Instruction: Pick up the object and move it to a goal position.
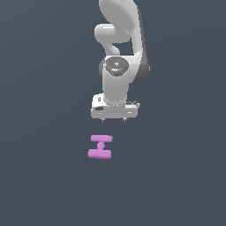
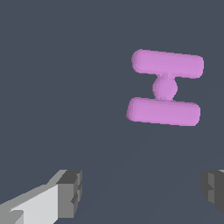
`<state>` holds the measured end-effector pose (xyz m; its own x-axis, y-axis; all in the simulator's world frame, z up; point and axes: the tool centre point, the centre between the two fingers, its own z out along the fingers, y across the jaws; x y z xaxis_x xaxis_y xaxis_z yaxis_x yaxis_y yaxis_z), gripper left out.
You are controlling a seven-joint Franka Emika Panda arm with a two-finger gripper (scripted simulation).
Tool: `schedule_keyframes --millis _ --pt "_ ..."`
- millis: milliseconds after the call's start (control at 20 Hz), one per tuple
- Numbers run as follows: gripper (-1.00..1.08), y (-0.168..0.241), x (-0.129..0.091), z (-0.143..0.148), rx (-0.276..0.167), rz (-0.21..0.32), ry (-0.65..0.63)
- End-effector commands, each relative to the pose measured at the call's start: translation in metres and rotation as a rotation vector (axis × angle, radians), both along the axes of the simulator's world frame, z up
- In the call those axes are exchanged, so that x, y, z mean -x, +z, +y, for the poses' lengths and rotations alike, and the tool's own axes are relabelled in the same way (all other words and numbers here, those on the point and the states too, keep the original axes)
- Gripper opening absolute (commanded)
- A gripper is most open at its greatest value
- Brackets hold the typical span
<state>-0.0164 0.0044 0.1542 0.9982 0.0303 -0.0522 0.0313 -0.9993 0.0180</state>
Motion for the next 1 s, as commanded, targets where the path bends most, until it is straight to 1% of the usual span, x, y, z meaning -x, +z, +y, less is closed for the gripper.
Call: schedule_keyframes --millis 0,150,400,700,950 --pt "1.00 0.000 0.000 0.000 0.000 0.000 0.000" --pt "1.00 0.004 -0.003 0.003 0.003 -0.011 0.011" --pt "1.00 0.021 -0.013 0.014 0.013 -0.055 0.054" --pt "1.00 0.020 -0.014 0.014 0.013 -0.056 0.054" --pt "1.00 0.014 -0.020 0.009 0.011 -0.056 0.043"
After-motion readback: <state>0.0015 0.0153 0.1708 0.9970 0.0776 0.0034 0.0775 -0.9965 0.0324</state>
